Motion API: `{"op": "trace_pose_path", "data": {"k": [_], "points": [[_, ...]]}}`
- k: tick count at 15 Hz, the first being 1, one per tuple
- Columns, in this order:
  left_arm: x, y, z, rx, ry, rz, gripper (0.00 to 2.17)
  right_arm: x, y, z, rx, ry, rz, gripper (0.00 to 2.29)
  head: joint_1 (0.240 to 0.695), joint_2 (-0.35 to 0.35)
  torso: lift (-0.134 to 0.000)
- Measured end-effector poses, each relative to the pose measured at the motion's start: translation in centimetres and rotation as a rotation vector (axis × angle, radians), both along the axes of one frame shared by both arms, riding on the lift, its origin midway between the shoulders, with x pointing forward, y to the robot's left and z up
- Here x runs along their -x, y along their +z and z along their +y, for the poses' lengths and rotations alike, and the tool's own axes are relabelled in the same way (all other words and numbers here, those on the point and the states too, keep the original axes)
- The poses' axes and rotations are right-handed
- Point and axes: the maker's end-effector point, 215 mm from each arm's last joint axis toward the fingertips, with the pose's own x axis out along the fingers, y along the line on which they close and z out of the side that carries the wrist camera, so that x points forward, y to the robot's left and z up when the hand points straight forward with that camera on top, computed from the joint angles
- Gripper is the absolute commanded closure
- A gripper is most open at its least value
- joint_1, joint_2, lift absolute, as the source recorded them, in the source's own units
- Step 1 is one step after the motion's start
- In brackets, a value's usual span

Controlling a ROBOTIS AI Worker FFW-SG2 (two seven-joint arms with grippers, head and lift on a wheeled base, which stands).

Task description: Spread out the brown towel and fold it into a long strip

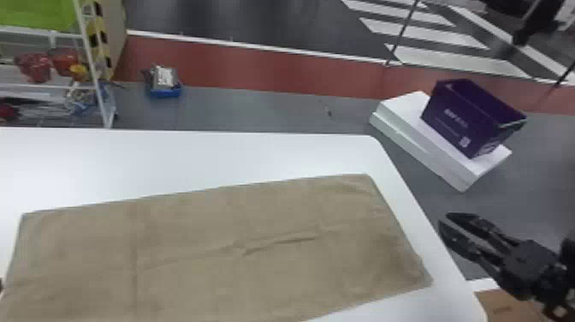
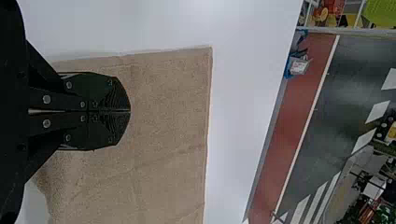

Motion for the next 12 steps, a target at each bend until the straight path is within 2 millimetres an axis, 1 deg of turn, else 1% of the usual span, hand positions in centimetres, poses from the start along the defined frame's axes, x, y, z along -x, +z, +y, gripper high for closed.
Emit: {"op": "trace_pose_path", "data": {"k": [4,7,8,9,11,12], "points": [[-0.1,0.2,-1.4,-0.080,-0.028,-0.001,1.73,-0.3,0.0,-0.5,-0.004,-0.010,0.009,1.65,0.695,-0.323,-0.123],[0.4,-0.7,-2.0,-0.124,-0.036,0.023,1.73,-0.3,0.1,-1.0,-0.005,-0.020,0.015,1.64,0.695,-0.343,-0.123],[0.7,-1.2,-2.0,-0.140,-0.031,0.038,1.73,-0.3,0.0,-1.3,-0.003,-0.025,0.017,1.57,0.695,-0.347,-0.123],[1.0,-1.7,-1.9,-0.158,-0.025,0.051,1.72,-0.4,-0.1,-1.6,0.000,-0.029,0.017,1.36,0.695,-0.350,-0.123],[1.4,-2.4,-1.6,-0.183,-0.021,0.072,1.72,-0.6,-0.2,-1.8,0.002,-0.029,0.011,1.25,0.695,-0.350,-0.123],[1.7,-2.8,-1.5,-0.190,-0.022,0.083,1.72,-0.8,-0.2,-1.9,0.003,-0.028,0.007,1.01,0.695,-0.350,-0.123]]}}
